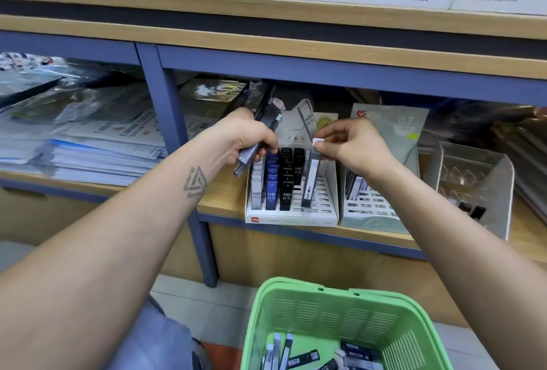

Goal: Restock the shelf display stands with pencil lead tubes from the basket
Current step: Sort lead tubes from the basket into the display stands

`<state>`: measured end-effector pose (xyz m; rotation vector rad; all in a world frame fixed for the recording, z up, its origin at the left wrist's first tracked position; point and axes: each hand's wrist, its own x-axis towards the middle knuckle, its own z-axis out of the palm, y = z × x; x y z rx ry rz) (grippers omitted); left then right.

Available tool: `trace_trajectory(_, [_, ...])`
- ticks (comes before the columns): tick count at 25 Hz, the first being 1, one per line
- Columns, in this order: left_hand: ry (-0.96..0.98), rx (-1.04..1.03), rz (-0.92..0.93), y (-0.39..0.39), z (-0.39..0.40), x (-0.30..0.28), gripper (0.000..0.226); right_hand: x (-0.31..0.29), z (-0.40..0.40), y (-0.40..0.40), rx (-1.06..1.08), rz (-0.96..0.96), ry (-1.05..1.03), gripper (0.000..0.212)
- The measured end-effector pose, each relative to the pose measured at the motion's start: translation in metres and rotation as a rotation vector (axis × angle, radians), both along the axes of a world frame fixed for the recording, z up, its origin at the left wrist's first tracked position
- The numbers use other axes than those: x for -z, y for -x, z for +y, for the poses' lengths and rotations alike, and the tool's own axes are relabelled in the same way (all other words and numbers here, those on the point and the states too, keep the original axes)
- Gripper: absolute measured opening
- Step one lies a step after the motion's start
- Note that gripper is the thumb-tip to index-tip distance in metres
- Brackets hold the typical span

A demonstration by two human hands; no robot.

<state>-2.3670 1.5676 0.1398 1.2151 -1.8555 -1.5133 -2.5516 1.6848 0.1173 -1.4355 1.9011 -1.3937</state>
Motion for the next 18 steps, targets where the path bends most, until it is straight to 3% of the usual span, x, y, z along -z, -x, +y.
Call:
trace_trajectory(5, [0.025,0.036,-0.012,0.013,0.006,0.0,0.019,-0.003,0.006,0.0,0.027,0.115,-0.027,0.014])
trace_trajectory(12, [-0.024,0.164,-0.016,0.067,0.03,0.005,0.012,-0.024,0.043,0.057,0.145,-0.004,-0.002,0.008])
trace_trajectory(18, [0.008,0.095,-0.004,0.112,0.047,0.012,0.015,-0.015,0.066,0.1,0.186,0.045,0.031,0.011])
